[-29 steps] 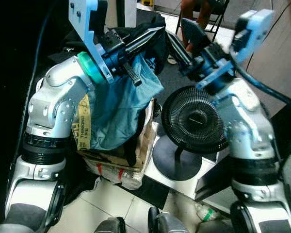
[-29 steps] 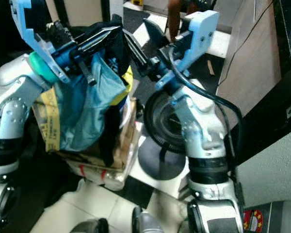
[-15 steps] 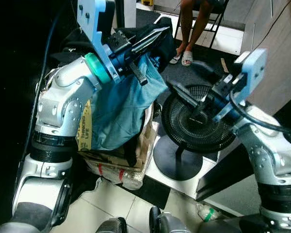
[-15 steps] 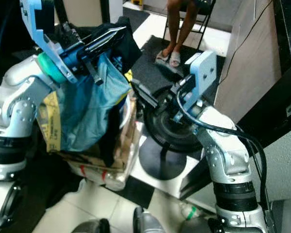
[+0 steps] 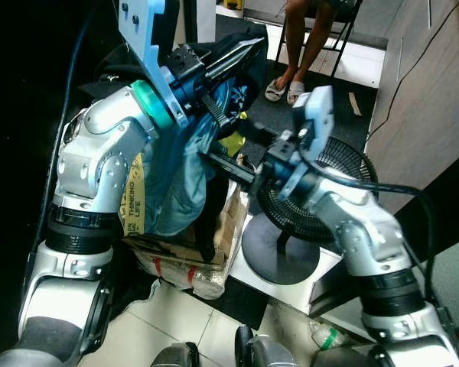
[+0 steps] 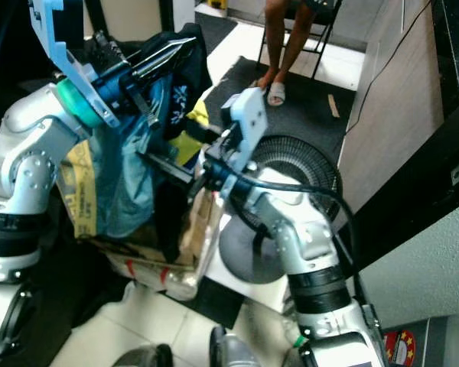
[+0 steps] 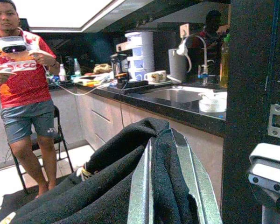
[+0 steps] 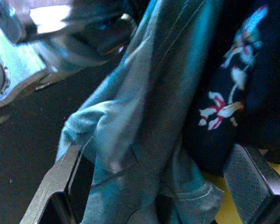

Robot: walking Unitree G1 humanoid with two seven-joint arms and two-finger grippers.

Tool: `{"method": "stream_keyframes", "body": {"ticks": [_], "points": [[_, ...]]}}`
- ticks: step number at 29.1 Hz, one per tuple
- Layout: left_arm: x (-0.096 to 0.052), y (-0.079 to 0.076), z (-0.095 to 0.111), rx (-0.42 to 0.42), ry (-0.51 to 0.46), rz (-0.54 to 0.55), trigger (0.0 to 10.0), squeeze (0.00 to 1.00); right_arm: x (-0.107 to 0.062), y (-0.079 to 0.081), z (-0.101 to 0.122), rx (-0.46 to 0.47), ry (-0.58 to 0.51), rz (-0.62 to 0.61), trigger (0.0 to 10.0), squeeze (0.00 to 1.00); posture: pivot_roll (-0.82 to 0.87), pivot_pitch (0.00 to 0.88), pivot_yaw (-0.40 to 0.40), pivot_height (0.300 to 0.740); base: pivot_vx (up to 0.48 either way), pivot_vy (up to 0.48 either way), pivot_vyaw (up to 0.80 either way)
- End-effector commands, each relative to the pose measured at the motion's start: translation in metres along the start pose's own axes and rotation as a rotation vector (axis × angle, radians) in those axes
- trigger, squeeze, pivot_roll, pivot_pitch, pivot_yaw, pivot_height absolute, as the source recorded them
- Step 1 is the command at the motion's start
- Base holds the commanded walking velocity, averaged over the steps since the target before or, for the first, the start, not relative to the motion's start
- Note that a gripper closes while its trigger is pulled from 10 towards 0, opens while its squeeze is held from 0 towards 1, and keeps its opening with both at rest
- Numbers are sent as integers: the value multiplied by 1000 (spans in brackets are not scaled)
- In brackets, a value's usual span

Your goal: Clothes washing

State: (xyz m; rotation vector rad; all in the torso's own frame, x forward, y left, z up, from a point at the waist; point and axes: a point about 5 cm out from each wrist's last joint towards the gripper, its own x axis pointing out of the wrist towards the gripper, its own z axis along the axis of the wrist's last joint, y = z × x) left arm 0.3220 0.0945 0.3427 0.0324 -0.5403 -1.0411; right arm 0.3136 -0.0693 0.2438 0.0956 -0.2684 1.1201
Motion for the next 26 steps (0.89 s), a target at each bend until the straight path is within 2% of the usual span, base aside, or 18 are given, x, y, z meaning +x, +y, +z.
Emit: {"method": "stream_keyframes", "body": {"ticks": [1, 4, 5, 6, 7, 8, 9, 13, 16, 20, 23, 25, 26], "points": [[1, -2, 6, 27, -22, -10, 10000, 0, 3, 2, -2, -18, 10, 15, 10000, 1000, 46, 87, 34, 740, 0, 0, 0], [0, -2, 7, 27, -24, -8, 10000, 0, 9, -4, -6, -68, 46, -39, 10000, 1000, 46, 87, 34, 740, 0, 0, 0], [0, -1, 6, 26, -22, -6, 10000, 0, 15, -14, -8, -123, 67, -115, 10000, 0, 41, 82, 35, 740, 0, 0, 0], [1, -1, 5, 26, -20, -5, 10000, 0, 21, -26, -8, -214, 103, -212, 10000, 0, 41, 78, 35, 740, 0, 0, 0], [1, -1, 5, 26, -20, -5, 10000, 0, 21, -26, -8, -214, 103, -212, 10000, 0, 41, 78, 35, 740, 0, 0, 0], [3, -1, 4, 25, -20, -4, 10000, 0, 27, -42, -4, -356, 142, -326, 10000, 0, 43, 76, 35, 740, 0, 0, 0], [3, -1, 4, 24, -21, -4, 10000, 0, 28, -46, -2, -399, 150, -352, 10000, 0, 43, 76, 35, 740, 0, 0, 0], [4, -1, 5, 28, -22, -5, 10000, 0, 31, -56, 7, -452, 137, -405, 10000, 0, 47, 78, 33, 740, 0, 0, 0], [4, 0, 5, 31, -22, -2, 10000, 0, 31, -66, 25, -480, 85, -450, 10000, 0, 47, 78, 33, 740, 0, 0, 0], [3, 0, 5, 31, -20, 4, 10000, 0, 33, -68, 36, -555, 56, -456, 10000, 0, 48, 81, 32, 740, 0, 0, 0], [3, 0, 4, 30, -19, 6, 10000, 0, 37, -67, 41, -575, 21, -447, 10000, 0, 48, 81, 32, 740, 0, 0, 0], [3, -1, 3, 30, -17, 7, 10000, 0, 45, -59, 59, -627, -100, -400, 10000, 0, 48, 86, 31, 740, 0, 0, 0], [4, -1, 3, 31, -16, 6, 10000, 0, 51, -52, 68, -696, -163, -375, 10000, 0, 48, 89, 34, 740, 0, 0, 0]]}}
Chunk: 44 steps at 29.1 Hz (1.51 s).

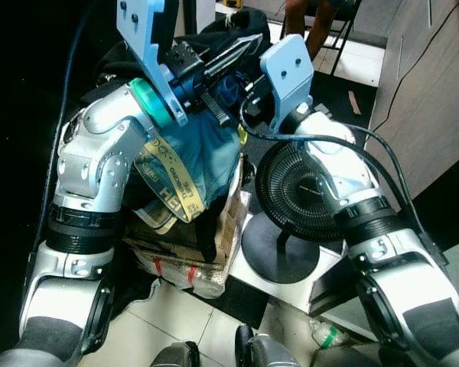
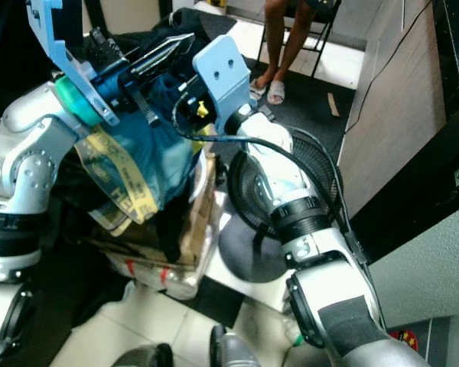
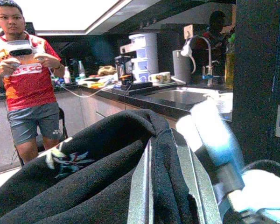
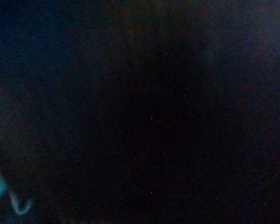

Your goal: Clothes washing

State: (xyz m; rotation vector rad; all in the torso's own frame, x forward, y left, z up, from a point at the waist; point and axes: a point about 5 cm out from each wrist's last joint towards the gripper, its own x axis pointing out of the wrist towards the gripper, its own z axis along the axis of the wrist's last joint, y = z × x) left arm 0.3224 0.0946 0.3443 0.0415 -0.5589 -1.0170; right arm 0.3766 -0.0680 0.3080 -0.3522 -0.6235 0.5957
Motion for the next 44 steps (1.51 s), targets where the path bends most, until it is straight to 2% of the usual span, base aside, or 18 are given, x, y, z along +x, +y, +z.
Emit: {"method": "stream_keyframes", "body": {"ticks": [1, 2, 4, 7, 8, 9, 11, 12, 13, 14, 16, 17, 18, 19, 27, 44], "points": [[3, -2, 2, 10, -7, -13, 10000, 0, 9, 0, 21, -76, -122, -2, 10000, 0, 48, 89, 34, 740, 0, 0, 0], [3, -2, 2, 10, -7, -13, 10000, 0, 9, 0, 21, -76, -122, -2, 10000, 0, 48, 89, 34, 740, 0, 0, 0], [4, -2, 1, 10, -6, -12, 10000, 0, 13, 3, 25, -174, -128, 2, 10000, 0, 48, 89, 34, 740, 0, 0, 0], [4, -2, 1, 9, -6, -13, 10000, 0, 16, 4, 28, -171, -146, -25, 10000, 0, 48, 89, 34, 740, 0, 0, 0], [4, -2, 1, 9, -7, -13, 10000, 0, 19, 3, 28, -123, -147, -40, 10000, 0, 51, 92, 36, 740, 0, 0, 0], [4, -2, 1, 9, -7, -13, 10000, 0, 19, 3, 28, -123, -147, -40, 10000, 0, 51, 92, 36, 740, 0, 0, 0], [4, -2, 2, 10, -8, -12, 10000, 0, 24, 5, 23, 47, -113, -21, 10000, 0, 53, 91, 34, 740, 0, 0, 0], [4, -2, 2, 10, -8, -12, 10000, 0, 24, 5, 23, 47, -113, -21, 10000, 0, 53, 91, 34, 740, 0, 0, 0], [4, -2, 2, 10, -8, -11, 10000, 0, 26, 7, 20, 124, -102, -6, 10000, 0, 57, 90, 31, 740, 0, 0, 0], [4, -2, 2, 10, -8, -11, 10000, 0, 26, 7, 20, 124, -102, -6, 10000, 0, 57, 90, 31, 740, 0, 0, 0], [3, -2, 3, 15, -8, -2, 10000, 0, 28, 13, 14, 232, -74, 15, 10000, 0, 64, 91, 27, 740, 0, 0, 0], [1, -1, 4, 16, -8, 3, 10000, 0, 29, 17, 10, 258, -61, 30, 4235, 0, 69, 93, 24, 740, 0, 0, 0], [1, -1, 4, 16, -8, 3, 10000, 0, 29, 17, 10, 258, -61, 30, 4235, 0, 69, 93, 24, 740, 0, 0, 0], [0, -1, 4, 18, -6, 9, 10000, 0, 29, 20, 8, 269, -52, 44, 0, 0, 71, 95, 24, 740, 0, 0, 0], [-2, -1, 4, 16, -6, 20, 10000, 0, 32, 24, 9, 276, -74, 58, 0, 0, 71, 96, 21, 740, 0, 0, 0], [-3, 0, 3, 19, -1, 36, 10000, 0, 28, 18, 8, 331, -99, 52, 0, 0, 65, 88, 25, 740, 0, 0, 0]]}}
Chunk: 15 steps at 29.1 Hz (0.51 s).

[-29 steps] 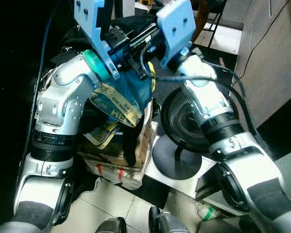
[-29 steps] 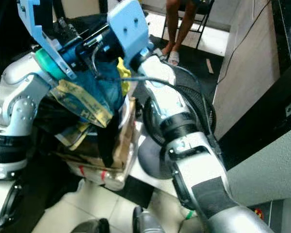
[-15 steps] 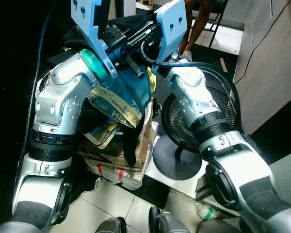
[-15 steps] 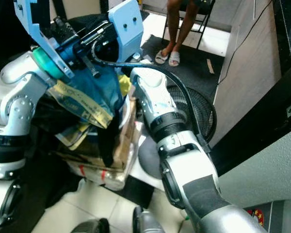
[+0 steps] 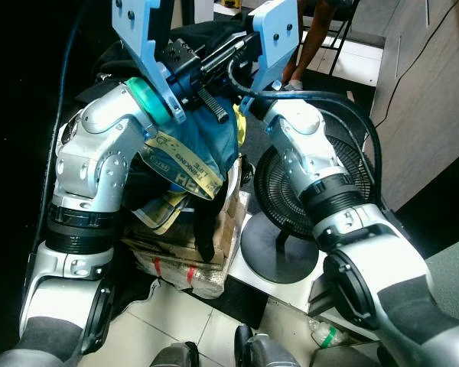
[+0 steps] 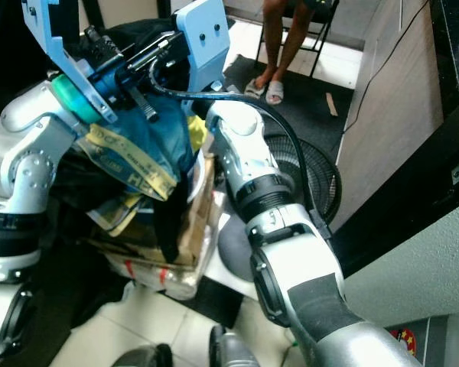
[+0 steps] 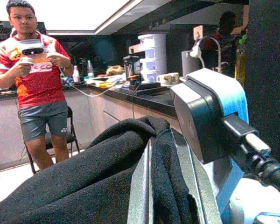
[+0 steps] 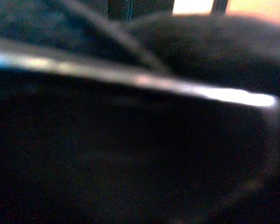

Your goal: Clothes washing

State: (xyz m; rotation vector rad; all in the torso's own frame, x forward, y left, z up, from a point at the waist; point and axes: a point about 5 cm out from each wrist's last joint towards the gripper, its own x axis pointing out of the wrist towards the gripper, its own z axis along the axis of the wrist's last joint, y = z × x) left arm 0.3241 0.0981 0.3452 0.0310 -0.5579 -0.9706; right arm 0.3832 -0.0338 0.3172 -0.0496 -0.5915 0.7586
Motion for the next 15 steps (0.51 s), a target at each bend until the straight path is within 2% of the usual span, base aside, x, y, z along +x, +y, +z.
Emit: {"method": "stream_keyframes", "body": {"ticks": [1, 11, 15], "points": [[-2, -2, 1, 18, 1, -7, 10000, 0, -3, -2, 0, 22, -20, -11, 0, 0, 64, 88, 26, 740, 0, 0, 0], [-6, 0, 0, 23, 12, 10, 10000, 0, -9, -2, -1, 49, -42, -17, 0, 0, 64, 81, 28, 740, 0, 0, 0], [-9, 5, -1, 36, 37, 52, 10000, 0, -15, -4, 1, 65, -68, -35, 0, 0, 64, 77, 31, 740, 0, 0, 0]]}}
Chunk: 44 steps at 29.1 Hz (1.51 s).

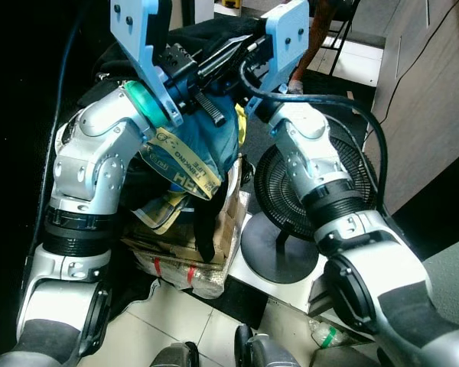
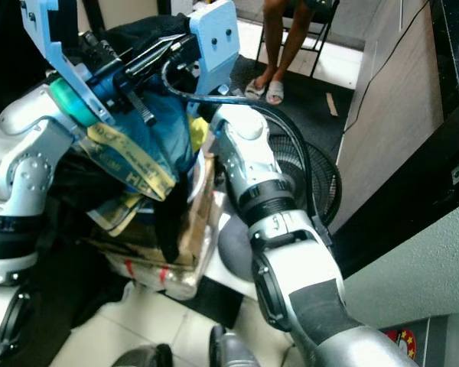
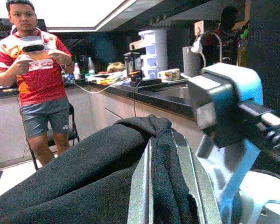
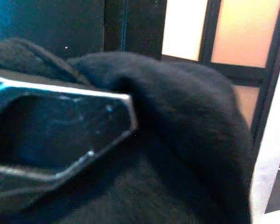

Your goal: Clothes washing

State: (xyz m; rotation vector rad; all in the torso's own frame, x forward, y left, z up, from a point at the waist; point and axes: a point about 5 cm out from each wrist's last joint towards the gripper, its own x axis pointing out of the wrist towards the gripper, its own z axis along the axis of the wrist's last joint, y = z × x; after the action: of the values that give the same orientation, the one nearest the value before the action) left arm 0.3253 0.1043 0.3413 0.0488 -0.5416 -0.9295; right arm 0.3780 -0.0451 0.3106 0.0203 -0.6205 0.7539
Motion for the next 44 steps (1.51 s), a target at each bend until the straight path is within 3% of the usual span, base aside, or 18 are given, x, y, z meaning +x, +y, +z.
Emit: {"method": "stream_keyframes", "body": {"ticks": [1, 2, 3, 4, 18, 26, 27, 28, 31, 32, 33, 35, 37, 38, 40, 42, 43, 44], "points": [[-3, 1, 1, 19, 11, 17, 10000, 0, -2, -1, 2, 17, -18, -13, 0, 0, 64, 77, 31, 740, 0, 0, 0], [-4, 3, -1, 22, 25, 34, 10000, 0, -4, -2, 4, 22, -30, -22, 4784, 0, 62, 77, 34, 740, 0, 0, 0], [-4, 4, -2, 23, 34, 45, 10000, 0, -5, -2, 5, 26, -38, -28, 4784, 0, 62, 77, 34, 740, 0, 0, 0], [-5, 4, -3, 19, 38, 44, 10000, 1000, -6, -3, 8, 29, -53, -33, 10000, 0, 57, 79, 36, 740, 0, 0, 0], [-5, 4, 0, 6, 29, 42, 10000, 1000, -13, -10, 22, 15, -102, -75, 10000, 0, 62, 84, 38, 740, 0, 0, 0], [-9, 1, -3, 21, 45, 31, 10000, 1000, -37, -48, 57, -27, -245, -354, 10000, 0, 55, 94, 43, 740, 0, 0, 0], [-11, 2, -4, 22, 55, 46, 10000, 0, -49, -58, 62, -53, -264, -441, 10000, 0, 50, 98, 44, 740, 0, 0, 0], [-14, 4, -5, 21, 58, 66, 10000, 0, -63, -66, 65, -74, -270, -521, 10000, 0, 47, 100, 47, 740, 0, 0, 0], [-14, 4, -5, 21, 58, 66, 10000, 0, -63, -66, 65, -74, -270, -521, 10000, 0, 47, 100, 47, 740, 0, 0, 0], [-16, 8, -4, 13, 54, 109, 10000, 0, -78, -73, 64, -65, -269, -601, 10000, 0, 40, 103, 51, 740, 0, 0, 0], [-19, 13, -3, -3, 47, 161, 10000, 0, -92, -78, 61, -28, -263, -673, 10000, 0, 38, 104, 53, 740, 0, 0, 0], [-19, 13, -3, -3, 47, 161, 10000, 0, -92, -78, 61, -28, -263, -673, 10000, 0, 38, 104, 53, 740, 0, 0, 0], [-21, 18, -2, -13, 42, 217, 10000, 0, -103, -79, 56, 15, -253, -721, 10000, 0, 34, 105, 57, 740, 0, 0, 0], [-22, 29, 1, -21, 38, 302, 10000, 0, -111, -77, 50, 65, -242, -755, 10000, 0, 33, 107, 61, 740, 0, 0, 0], [-22, 29, 1, -21, 38, 302, 10000, 0, -111, -77, 50, 65, -242, -755, 10000, 0, 33, 107, 61, 740, 0, 0, 0], [-25, 44, 5, -24, 43, 402, 10000, 0, -108, -71, 51, 88, -248, -741, 10000, 0, 35, 102, 66, 740, 0, 0, 0], [-25, 44, 5, -24, 43, 402, 10000, 0, -108, -71, 51, 88, -248, -741, 10000, 0, 35, 102, 66, 740, 0, 0, 0], [-26, 47, 6, -19, 46, 419, 10000, 0, -104, -71, 58, 43, -259, -716, 10000, 0, 35, 102, 66, 740, 0, 0, 0]]}}
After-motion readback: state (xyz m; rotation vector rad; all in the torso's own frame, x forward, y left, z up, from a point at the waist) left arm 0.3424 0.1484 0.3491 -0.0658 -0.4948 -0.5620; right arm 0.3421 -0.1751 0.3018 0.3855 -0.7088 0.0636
